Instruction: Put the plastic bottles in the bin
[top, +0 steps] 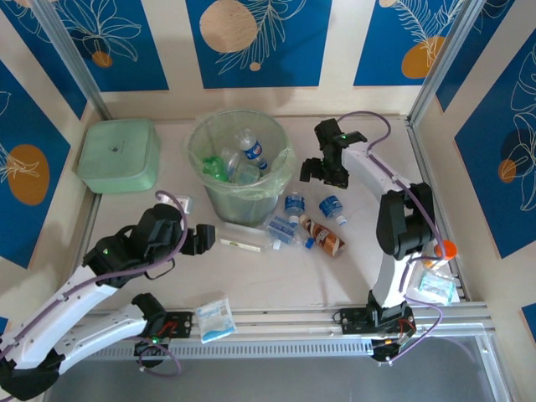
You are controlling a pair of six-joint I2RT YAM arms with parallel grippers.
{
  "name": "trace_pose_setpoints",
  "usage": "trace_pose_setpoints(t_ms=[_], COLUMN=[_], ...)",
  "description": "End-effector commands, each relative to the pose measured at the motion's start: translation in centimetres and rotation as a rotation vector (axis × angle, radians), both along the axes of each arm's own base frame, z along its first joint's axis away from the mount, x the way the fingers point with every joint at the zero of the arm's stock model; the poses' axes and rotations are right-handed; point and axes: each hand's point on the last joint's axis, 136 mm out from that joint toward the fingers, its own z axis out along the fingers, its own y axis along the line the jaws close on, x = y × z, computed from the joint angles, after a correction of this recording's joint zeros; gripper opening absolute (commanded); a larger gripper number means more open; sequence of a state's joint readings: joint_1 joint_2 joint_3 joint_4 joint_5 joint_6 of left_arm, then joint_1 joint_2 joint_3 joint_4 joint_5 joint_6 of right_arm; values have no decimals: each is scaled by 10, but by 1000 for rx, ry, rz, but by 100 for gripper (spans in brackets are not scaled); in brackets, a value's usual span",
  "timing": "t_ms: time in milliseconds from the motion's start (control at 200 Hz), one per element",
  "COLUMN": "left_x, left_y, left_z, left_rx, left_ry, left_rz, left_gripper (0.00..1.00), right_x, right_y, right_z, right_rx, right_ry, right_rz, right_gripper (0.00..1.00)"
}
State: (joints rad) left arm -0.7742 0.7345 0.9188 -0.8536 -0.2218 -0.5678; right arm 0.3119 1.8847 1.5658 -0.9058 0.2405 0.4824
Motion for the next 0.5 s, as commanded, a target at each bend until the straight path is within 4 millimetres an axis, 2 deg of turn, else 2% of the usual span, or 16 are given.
trace_pose_setpoints(t_ms=[0, 205, 495], left_x=[1, 1, -2], left_y=[6, 7, 0], left_z=[5, 1, -5], left_rx=[-6, 0, -14], left_ry=[-29, -25, 9], left_rz=[18, 18, -9], left_gripper=[80, 81, 80], right_x=[-2, -1, -10], right_y=[-4, -9, -25], right_z=[-20, -47, -73], right_rx=[-59, -92, -103], right_ry=[77, 137, 180], right_rz=[42, 23, -29], right_gripper=[89, 85, 78])
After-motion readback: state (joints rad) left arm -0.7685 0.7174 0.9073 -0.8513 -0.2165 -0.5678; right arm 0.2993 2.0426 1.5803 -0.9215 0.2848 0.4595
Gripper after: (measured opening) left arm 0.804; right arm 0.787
